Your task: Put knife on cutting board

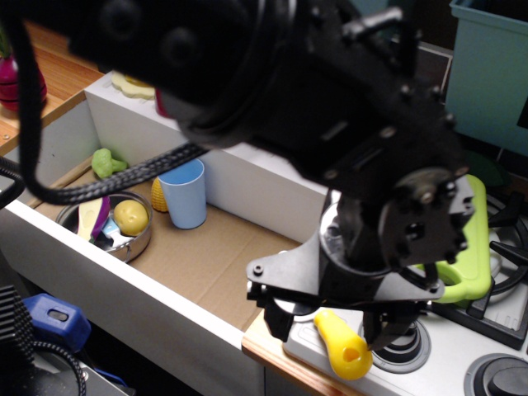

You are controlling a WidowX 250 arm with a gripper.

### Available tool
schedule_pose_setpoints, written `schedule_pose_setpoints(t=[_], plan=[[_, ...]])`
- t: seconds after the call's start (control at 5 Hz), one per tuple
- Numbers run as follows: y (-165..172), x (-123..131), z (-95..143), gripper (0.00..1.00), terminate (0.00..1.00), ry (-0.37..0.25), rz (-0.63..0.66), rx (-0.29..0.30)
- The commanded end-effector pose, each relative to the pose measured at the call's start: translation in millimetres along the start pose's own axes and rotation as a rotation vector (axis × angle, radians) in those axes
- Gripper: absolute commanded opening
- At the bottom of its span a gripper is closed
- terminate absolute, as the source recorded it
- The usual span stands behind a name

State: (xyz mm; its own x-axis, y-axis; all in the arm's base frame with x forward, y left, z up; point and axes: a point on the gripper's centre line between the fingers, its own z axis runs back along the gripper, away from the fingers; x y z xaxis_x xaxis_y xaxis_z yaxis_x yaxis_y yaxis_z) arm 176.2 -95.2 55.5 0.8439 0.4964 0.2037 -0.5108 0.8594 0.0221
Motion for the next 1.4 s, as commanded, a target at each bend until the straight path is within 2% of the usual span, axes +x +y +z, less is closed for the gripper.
schedule_pose_setpoints(t=[0.0,0.6,1.2], plan=[[-0.9,3.3,-5.8,1.0,0.0,-0.025,0.005,-0.048],[-7.8,11.0,-15.2,1.0,0.0,-0.043,0.002,-0.087],[-8.9,8.4,-32.7,1.0,0.0,-0.023,0.02,-0.129]])
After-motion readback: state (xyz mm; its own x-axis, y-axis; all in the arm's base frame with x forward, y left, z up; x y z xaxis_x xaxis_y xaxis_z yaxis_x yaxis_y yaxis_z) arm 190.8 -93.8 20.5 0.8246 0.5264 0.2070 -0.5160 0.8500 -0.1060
